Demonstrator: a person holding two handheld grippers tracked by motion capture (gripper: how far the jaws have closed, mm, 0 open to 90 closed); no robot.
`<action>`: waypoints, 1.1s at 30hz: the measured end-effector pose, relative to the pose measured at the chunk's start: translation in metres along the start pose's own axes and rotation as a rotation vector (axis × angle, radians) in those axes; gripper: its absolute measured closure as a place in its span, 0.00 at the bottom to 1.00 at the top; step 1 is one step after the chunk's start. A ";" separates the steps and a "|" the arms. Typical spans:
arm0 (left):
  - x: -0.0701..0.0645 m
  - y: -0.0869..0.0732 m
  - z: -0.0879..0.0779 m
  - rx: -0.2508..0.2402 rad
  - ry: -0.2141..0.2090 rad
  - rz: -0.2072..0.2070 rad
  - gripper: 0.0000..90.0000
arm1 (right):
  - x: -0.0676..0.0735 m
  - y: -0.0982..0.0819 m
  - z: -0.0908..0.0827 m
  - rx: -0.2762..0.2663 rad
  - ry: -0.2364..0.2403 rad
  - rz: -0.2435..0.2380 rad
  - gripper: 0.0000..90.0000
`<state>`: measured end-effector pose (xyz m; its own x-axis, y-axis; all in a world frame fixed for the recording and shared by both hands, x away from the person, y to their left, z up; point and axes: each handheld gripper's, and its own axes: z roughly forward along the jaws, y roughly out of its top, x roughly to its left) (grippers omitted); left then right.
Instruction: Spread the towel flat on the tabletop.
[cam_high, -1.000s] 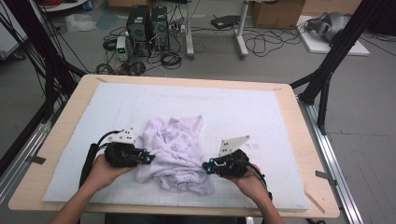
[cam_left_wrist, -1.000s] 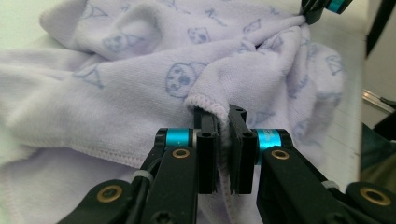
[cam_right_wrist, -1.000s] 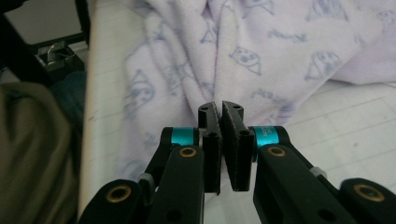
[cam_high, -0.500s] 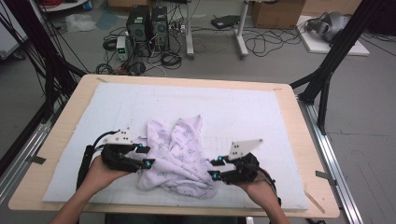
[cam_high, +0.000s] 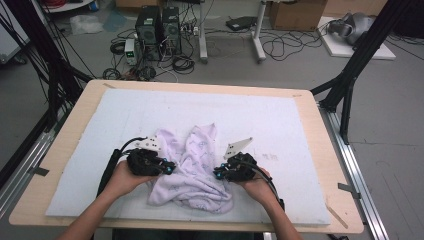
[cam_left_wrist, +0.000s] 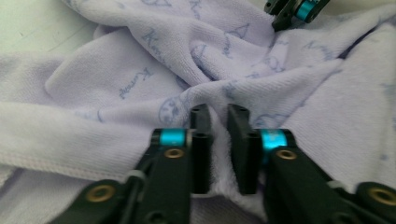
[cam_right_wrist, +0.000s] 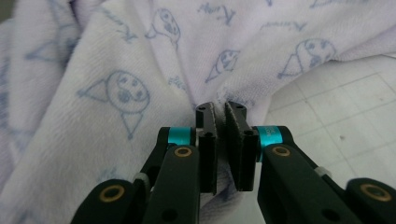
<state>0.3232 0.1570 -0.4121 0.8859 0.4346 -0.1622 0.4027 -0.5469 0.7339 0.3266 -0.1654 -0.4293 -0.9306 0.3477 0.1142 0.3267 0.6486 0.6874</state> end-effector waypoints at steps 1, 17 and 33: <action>-0.001 -0.001 -0.004 -0.008 0.003 -0.001 0.93 | 0.004 0.000 -0.006 0.002 -0.021 -0.004 0.93; -0.030 -0.036 -0.043 -0.046 -0.005 0.003 0.78 | 0.081 -0.056 -0.062 0.025 0.048 0.013 0.82; 0.020 -0.016 -0.007 0.028 0.112 -0.088 0.65 | -0.004 -0.012 -0.019 0.041 -0.141 0.034 0.56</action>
<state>0.3331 0.1797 -0.4227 0.8162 0.5582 -0.1493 0.4855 -0.5223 0.7011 0.3234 -0.1872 -0.4241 -0.8875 0.4596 0.0327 0.3665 0.6611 0.6547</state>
